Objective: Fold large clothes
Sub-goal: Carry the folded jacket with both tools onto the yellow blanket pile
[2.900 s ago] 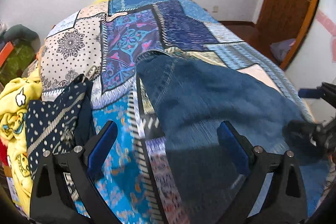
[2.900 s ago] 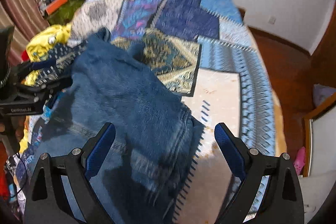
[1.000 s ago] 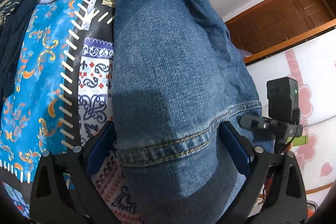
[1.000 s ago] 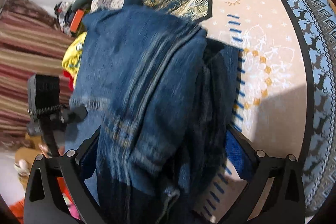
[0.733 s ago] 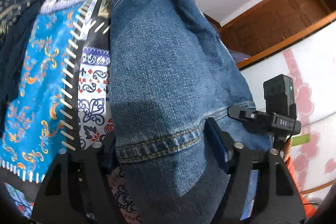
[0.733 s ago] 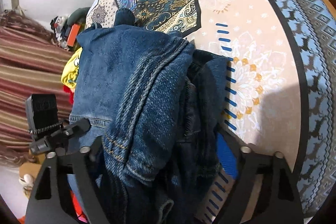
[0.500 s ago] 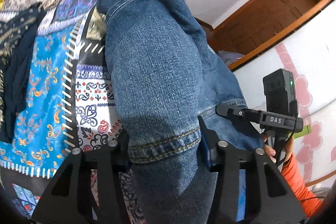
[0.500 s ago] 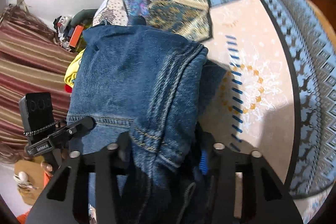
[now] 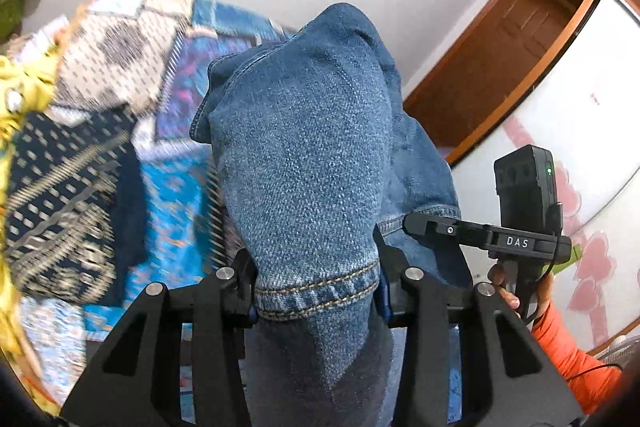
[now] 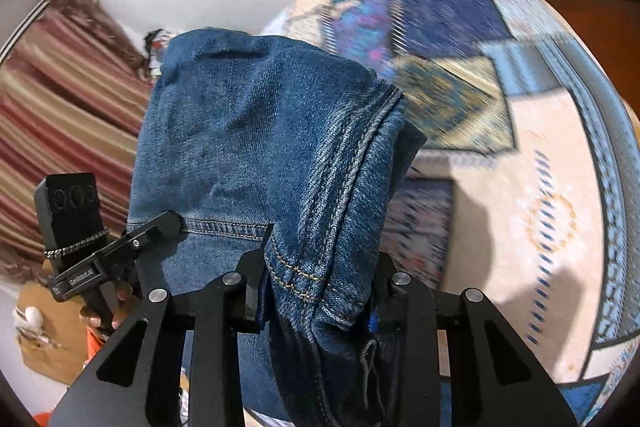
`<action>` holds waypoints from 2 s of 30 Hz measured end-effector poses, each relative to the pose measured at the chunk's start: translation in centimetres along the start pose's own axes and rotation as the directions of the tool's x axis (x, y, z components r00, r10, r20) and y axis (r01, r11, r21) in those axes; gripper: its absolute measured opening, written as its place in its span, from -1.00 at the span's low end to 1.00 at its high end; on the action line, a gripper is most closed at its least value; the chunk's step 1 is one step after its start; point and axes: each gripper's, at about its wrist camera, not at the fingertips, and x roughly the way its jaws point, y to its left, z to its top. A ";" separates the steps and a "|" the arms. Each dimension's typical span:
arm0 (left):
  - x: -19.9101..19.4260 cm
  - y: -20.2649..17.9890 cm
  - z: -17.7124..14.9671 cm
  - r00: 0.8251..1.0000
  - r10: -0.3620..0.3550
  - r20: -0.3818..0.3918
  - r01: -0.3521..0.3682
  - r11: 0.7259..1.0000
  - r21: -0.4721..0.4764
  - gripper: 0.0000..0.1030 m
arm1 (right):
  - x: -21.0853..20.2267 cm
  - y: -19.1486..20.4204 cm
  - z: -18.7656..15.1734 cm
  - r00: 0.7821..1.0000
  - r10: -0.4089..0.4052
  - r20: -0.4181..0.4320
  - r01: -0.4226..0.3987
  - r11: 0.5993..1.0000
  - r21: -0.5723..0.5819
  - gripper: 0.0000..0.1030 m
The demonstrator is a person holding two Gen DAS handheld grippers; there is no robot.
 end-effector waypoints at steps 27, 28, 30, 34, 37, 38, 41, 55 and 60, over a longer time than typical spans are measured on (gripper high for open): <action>-3.2 27.4 2.9 0.982 0.187 -0.039 -0.191 0.953 -0.235 -0.15 | 27.3 7.7 5.9 0.984 0.002 -0.177 -0.002 1.000 -0.003 -0.39; -2.2 28.3 2.5 0.977 0.204 -0.065 -0.214 0.948 -0.238 -0.13 | 28.1 7.3 5.8 0.982 -0.010 -0.187 0.009 1.000 -0.007 -0.39; -1.5 29.2 1.8 0.972 0.226 -0.064 -0.235 0.944 -0.233 0.04 | 28.9 6.9 5.7 0.983 -0.016 -0.185 0.014 1.000 -0.015 -0.39; -1.5 28.9 1.0 0.959 0.280 -0.048 -0.284 0.939 -0.195 0.30 | 28.4 7.4 5.5 0.980 -0.061 -0.187 0.045 0.995 -0.088 -0.25; -2.0 27.2 0.7 0.925 0.376 -0.058 -0.380 0.917 -0.119 0.38 | 27.4 8.5 5.1 0.972 -0.164 -0.166 0.133 0.974 -0.181 -0.07; -2.1 26.6 0.6 0.915 0.400 -0.059 -0.404 0.910 -0.091 0.38 | 27.0 8.6 4.9 0.970 -0.187 -0.158 0.153 0.967 -0.202 -0.04; -2.9 24.6 0.0 0.878 0.475 -0.052 -0.476 0.879 -0.005 0.38 | 26.1 8.7 4.5 0.958 -0.247 -0.147 0.203 0.944 -0.261 -0.01; -5.3 19.0 -1.9 0.838 0.546 0.028 -0.545 0.830 0.122 0.56 | 22.9 15.2 2.1 0.972 -0.231 0.052 0.230 0.872 -0.432 0.22; -2.5 19.7 -3.3 0.785 0.619 -0.030 -0.602 0.773 0.201 0.65 | 26.7 13.8 1.0 0.949 -0.315 -0.019 0.274 0.852 -0.445 0.23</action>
